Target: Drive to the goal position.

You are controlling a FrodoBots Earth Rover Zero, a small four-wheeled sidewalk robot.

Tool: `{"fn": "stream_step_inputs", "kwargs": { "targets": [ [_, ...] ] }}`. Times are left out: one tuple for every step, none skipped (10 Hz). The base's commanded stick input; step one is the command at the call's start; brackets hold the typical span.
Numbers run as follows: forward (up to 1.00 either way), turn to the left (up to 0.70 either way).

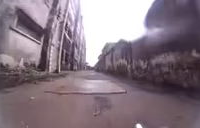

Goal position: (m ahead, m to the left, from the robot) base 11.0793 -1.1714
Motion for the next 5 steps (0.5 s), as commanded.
{"fn": "stream_step_inputs", "kwargs": {
  "targets": [
    [0.70, 0.00],
    [0.70, 0.00],
    [0.70, 0.00],
    [0.70, 0.00],
    [0.70, 0.00]
  ]
}}
